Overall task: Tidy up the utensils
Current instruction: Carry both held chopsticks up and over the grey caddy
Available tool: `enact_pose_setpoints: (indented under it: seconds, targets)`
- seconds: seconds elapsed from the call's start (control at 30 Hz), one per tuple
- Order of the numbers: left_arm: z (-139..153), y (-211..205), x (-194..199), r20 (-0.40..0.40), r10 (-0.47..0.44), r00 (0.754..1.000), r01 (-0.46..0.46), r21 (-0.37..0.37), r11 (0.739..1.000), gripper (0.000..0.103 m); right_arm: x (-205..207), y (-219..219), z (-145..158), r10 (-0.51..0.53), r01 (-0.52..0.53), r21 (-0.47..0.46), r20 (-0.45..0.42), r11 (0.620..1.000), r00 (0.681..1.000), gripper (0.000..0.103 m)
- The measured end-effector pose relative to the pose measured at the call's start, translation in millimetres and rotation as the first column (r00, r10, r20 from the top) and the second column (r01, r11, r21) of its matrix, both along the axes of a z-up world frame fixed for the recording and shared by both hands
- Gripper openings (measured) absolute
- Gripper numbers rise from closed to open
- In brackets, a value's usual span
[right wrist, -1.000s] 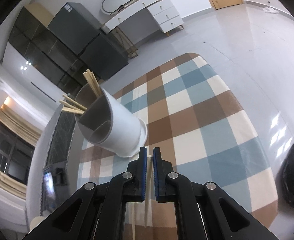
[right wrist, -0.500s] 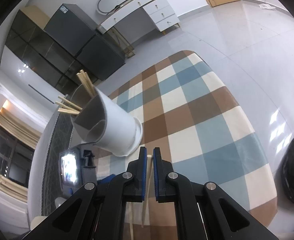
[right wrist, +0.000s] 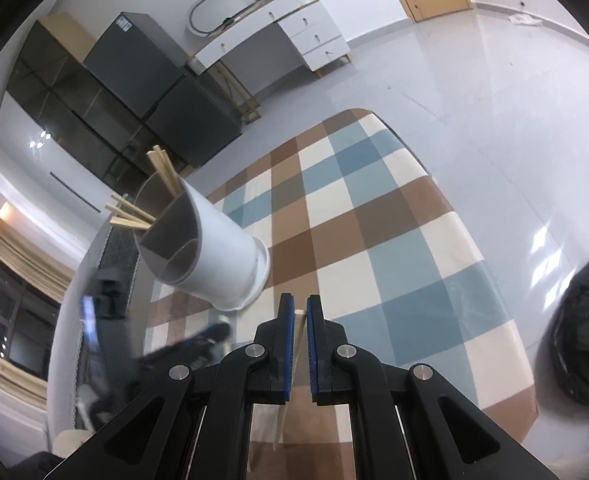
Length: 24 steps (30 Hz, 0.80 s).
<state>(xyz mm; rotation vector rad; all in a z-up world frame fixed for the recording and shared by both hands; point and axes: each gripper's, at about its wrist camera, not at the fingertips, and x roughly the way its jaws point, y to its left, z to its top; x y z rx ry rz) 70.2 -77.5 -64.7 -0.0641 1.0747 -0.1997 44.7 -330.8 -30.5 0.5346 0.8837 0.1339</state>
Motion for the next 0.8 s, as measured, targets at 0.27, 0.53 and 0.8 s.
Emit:
enact_pose_setpoints:
  seconds: [0.27, 0.53, 0.8]
  targets:
    - [52.4, 23.2, -26.2, 0.187, 0.034, 0.982, -0.019, -0.079, 0.997, 0.002, -15.8, 25.6, 16.7, 0.064, -0.056, -0.093, 0.088, 0.994, 0.994, 0.005]
    - [51.4, 32.5, -34.0, 0.232, 0.018, 0.973, -0.002, -0.07, 0.998, 0.002, -25.3, 58.4, 27.5, 0.138, -0.113, -0.167, 0.149, 0.98, 0.979, 0.005]
    - [56.4, 51.7, -41.7, 0.22, 0.018, 0.975, 0.001, -0.083, 0.997, 0.002, -35.8, 84.7, 36.6, 0.195, -0.15, -0.237, 0.181, 0.96, 0.964, 0.005]
